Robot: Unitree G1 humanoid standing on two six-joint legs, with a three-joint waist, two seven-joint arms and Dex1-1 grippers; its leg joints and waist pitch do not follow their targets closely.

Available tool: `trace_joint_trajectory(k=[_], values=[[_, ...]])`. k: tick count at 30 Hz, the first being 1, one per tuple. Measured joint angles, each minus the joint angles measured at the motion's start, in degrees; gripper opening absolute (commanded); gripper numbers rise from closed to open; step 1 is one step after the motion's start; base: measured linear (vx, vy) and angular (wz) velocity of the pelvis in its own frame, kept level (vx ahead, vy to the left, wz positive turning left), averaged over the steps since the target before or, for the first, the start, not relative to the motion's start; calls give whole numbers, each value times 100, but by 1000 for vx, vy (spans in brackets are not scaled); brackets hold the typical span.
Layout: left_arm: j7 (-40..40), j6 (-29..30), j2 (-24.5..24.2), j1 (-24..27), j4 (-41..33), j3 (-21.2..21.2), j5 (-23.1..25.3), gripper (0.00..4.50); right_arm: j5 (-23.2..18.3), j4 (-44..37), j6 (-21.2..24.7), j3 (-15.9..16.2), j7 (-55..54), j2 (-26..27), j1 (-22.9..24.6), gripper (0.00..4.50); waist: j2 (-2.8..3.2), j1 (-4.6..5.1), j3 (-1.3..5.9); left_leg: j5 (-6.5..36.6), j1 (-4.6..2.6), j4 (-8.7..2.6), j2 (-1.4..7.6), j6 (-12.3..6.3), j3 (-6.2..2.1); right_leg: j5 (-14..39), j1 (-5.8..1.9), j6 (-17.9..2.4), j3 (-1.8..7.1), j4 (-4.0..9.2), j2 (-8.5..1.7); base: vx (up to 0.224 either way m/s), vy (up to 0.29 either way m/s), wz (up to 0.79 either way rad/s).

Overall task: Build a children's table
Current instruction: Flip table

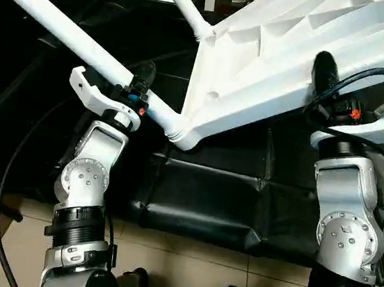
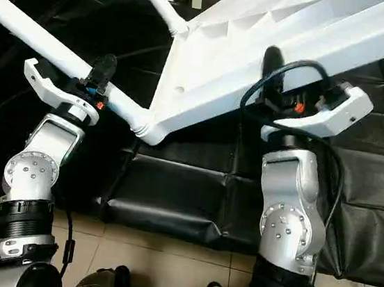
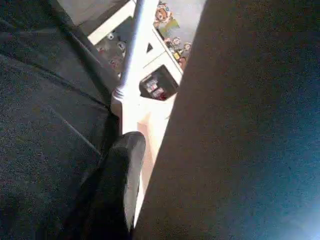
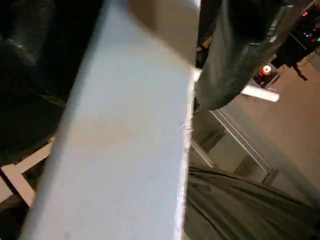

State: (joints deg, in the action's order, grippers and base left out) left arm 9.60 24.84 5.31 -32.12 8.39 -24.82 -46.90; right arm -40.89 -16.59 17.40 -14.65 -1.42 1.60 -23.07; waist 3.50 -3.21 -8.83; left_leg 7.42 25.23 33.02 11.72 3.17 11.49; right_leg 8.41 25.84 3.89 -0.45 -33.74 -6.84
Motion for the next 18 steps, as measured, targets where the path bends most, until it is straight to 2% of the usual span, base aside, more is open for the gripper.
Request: trace_joint_trajectory(k=[5, 6, 8, 18], values=[[-5, 4, 21, 1, 0, 1, 0, 218, -4, 16, 4, -31, -1, -12, -2, 317, 0, -3, 0, 0, 0, 12, 1, 0, 0, 0, 0, 0, 0, -14, -1, 0, 0, 0], [-8, 4, 22, 1, 1, 2, 0, 218, -7, 18, 8, -36, -3, -11, -2, 295, 0, -2, 0, 0, 0, 14, 1, 0, 0, 0, 0, 0, 1, -17, -2, 0, 0, 0], [-9, 3, 38, 11, 1, 22, 1, 218, -60, 19, 25, -54, -97, 6, -14, 282, 0, 0, 0, 0, 0, 17, 1, 0, 0, 0, 0, 0, 1, -20, -2, 0, 0, 0], [-11, -3, 51, 23, 2, 80, 19, 218, -113, 118, 58, -120, -236, -2, -155, 258, 2, 12, 1, 0, 0, 33, 1, 0, -1, -1, 0, -2, 1, -32, -2, 0, 0, 0]])
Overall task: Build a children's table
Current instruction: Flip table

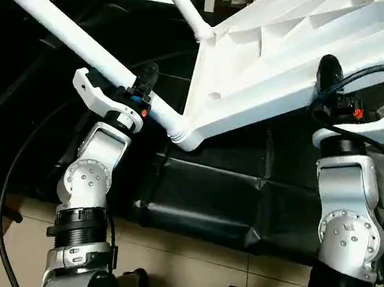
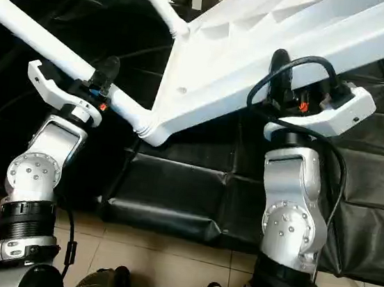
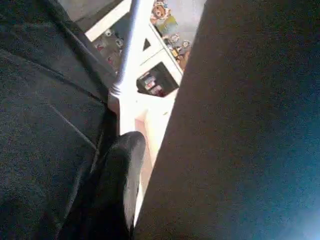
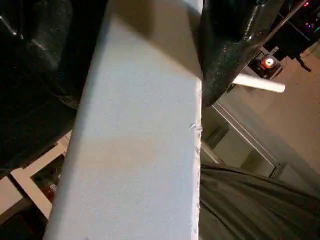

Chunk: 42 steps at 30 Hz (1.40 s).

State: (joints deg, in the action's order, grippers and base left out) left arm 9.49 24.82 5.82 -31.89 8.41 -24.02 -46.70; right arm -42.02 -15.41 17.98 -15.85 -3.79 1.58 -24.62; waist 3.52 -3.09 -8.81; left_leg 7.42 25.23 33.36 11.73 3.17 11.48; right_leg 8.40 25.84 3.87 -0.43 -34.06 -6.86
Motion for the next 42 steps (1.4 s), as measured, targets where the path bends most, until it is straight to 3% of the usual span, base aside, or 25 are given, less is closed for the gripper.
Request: trace_joint_trajectory(k=[1, 4, 11, 21, 28, 33, 42], values=[[2, -1, 2, 0, 0, 16, 21, 218, 12, 30, -2, -4, -5, -31, -22, 257, 0, 1, 0, 0, 1, 4, 0, 0, 0, -1, 0, -1, 0, -1, 0, 0, 0, 0], [13, 60, 30, 6, 17, 39, 14, 288, 62, 258, -3, -16, -3, -246, -168, 254, 0, 15, 0, 0, 4, 18, 0, 0, 1, -7, -1, -2, 4, -2, -1, 0, 0, 0], [202, 356, -11, 144, -38, 254, -185, 340, 203, 997, -7, -316, 3, -559, -547, 236, -1, 32, -1, 0, 12, 20, 0, -2, 1, -12, 6, -3, 4, -2, -1, 0, 0, 0], [385, 518, -297, 461, -262, 507, -82, 341, 446, 1771, -283, -358, 257, -939, -1344, 223, 1, 72, -2, -16, 32, 24, 3, -32, 0, -12, 18, -4, -4, -1, -1, 0, 0, 0], [855, 1054, -813, 925, -734, 792, -110, 341, 660, 2059, -589, -376, 370, -1149, -1686, 211, 1, -33, -2, -14, 69, 55, 6, -45, -3, -12, 19, -7, -22, 0, -11, 0, 0, 0], [1290, 1567, -1215, 1468, -1118, 1173, -196, 341, 789, 2320, -862, -430, 484, -1275, -1884, 200, 4, -64, -4, -25, 83, 57, 4, -63, 3, -13, 19, -8, -31, -3, -26, 0, 0, 0], [2019, 1987, -1775, 1843, -1793, 1727, -243, 341, 1239, 2748, -1423, -518, 490, -1668, -2222, 195, 5, -60, -5, -31, 88, 59, 1, -69, 24, -13, 16, -8, -29, -13, -40, 0, 0, 0]])
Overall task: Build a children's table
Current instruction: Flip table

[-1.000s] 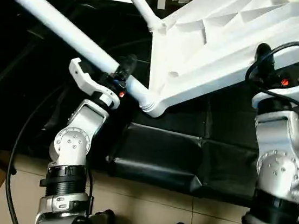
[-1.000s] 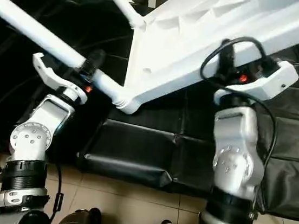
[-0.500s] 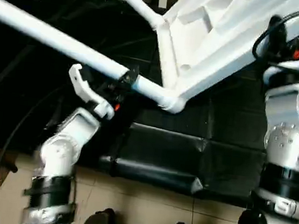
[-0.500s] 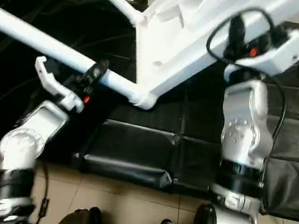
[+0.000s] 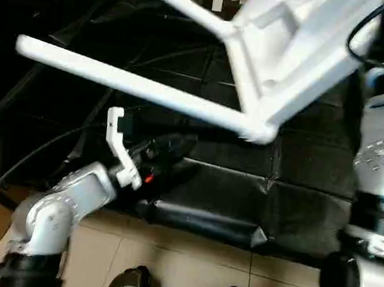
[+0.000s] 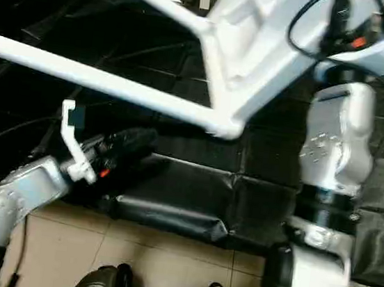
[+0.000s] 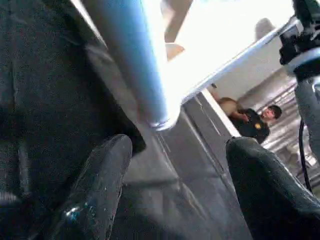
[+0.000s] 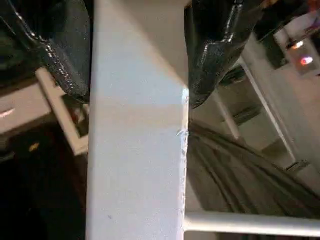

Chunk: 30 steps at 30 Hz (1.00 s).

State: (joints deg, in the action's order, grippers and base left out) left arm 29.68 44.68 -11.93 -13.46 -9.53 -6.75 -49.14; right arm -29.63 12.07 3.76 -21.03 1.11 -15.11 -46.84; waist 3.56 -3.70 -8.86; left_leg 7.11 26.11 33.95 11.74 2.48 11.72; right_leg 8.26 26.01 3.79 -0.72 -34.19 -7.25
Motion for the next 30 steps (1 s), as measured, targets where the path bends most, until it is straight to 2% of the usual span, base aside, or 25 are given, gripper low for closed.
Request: trace_joint_trajectory(k=[6, 12, 16, 18, 20, 22, 25, 30], values=[[142, -24, -96, 22, -146, 52, 5, 341, 335, 89, -253, -91, 11, -162, -29, 194, 0, 50, 0, -1, -2, 2, 0, -2, 2, 0, 0, 0, 2, -3, 0, 0, 0, 0], [97, -407, -89, -175, -141, 66, 289, 341, 564, 243, -445, -11, 186, -296, -28, 194, 2, 99, -1, -10, -5, 9, 1, -16, 2, 0, 3, 0, 3, -17, 0, 0, 0, 0], [-90, -799, -11, -559, -50, -98, 437, 341, 870, 419, -582, 221, 488, -680, -30, 194, 2, 103, -1, -10, -4, 20, 1, -17, 2, -1, 1, -1, 4, -23, 0, 0, 0, 0], [-159, -976, -7, -698, -39, -195, 508, 341, 1172, 488, -709, 430, 749, -899, -37, 194, 2, 116, -1, -10, -4, 26, 1, -17, 2, -1, 1, -1, 5, -27, 0, 0, 0, 0], [-217, -1098, -5, -812, -33, -237, 569, 341, 1524, 837, -776, 722, 1071, -1308, -273, 194, 2, 124, -1, -10, -1, 38, 1, -19, 1, -4, 1, -5, 5, -31, -1, 0, 0, 0], [-246, -1159, -5, -858, -33, -236, 619, 341, 1613, 917, -791, 782, 1164, -1406, -480, 193, 2, 118, -1, -10, -4, 40, 3, -19, 0, -4, -2, -6, 4, -34, -1, 0, 0, 0], [-252, -1231, -5, -863, -34, -214, 755, 341, 1708, 1005, -888, 832, 1184, -1489, -536, 193, 2, 91, -1, -9, 0, 47, 4, -22, -1, -4, -3, -6, 4, -36, -1, 0, 0, 0], [-296, -1369, -1, -876, -27, -184, 867, 341, 2061, 1950, -1277, 1061, 1198, -1661, -1070, 193, 6, 100, -3, -9, -1, 70, 2, -31, 6, -6, 5, -10, 11, -69, -8, 0, 0, 0]])
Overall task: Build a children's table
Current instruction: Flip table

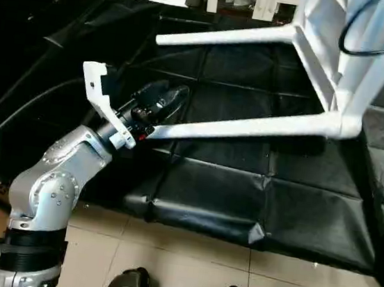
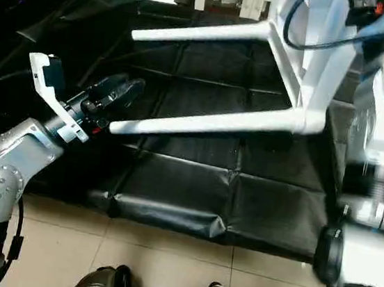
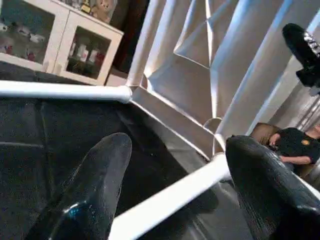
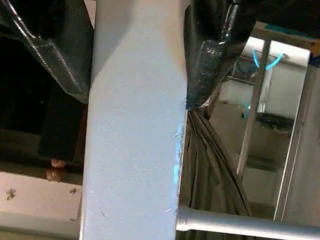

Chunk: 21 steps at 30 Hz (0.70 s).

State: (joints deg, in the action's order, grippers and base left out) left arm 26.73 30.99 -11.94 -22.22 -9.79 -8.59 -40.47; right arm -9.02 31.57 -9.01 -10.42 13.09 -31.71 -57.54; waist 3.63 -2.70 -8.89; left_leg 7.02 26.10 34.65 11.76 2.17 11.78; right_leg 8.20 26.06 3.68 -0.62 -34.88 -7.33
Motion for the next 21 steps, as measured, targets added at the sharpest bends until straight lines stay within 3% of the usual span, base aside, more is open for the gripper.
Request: trace_joint_trajectory(k=[3, 9, 14, 21], values=[[-27, -90, -9, -24, 13, 4, 136, 341, 296, 773, -413, 227, 75, -183, -616, 193, 10, -1, -5, 3, 0, 7, 2, 7, 2, 0, 2, -1, -1, -12, -2, 0, 0, 0], [-216, -410, -124, -197, 22, 181, 709, 341, 1096, 1504, -1167, 775, 245, -686, -1828, 193, 6, -28, -9, 5, 9, 15, 5, 8, 5, 2, -2, 0, -3, -9, -3, 0, 0, 0], [-354, -763, -146, -351, 6, 275, 1102, 341, 1775, 2074, -1859, 1290, 481, -942, -2726, 193, -54, 0, -6, 9, 10, 31, 7, 6, 2, 3, -6, 1, -4, -12, -2, 0, 0, 0], [-408, -879, -152, -544, -40, 248, 1157, 341, 2752, 2987, -2398, 2121, 666, -1045, -3791, 193, -163, 84, -2, 11, 7, 47, 7, 9, -21, 13, -15, 18, -5, -17, 4, 0, 0, 0]])
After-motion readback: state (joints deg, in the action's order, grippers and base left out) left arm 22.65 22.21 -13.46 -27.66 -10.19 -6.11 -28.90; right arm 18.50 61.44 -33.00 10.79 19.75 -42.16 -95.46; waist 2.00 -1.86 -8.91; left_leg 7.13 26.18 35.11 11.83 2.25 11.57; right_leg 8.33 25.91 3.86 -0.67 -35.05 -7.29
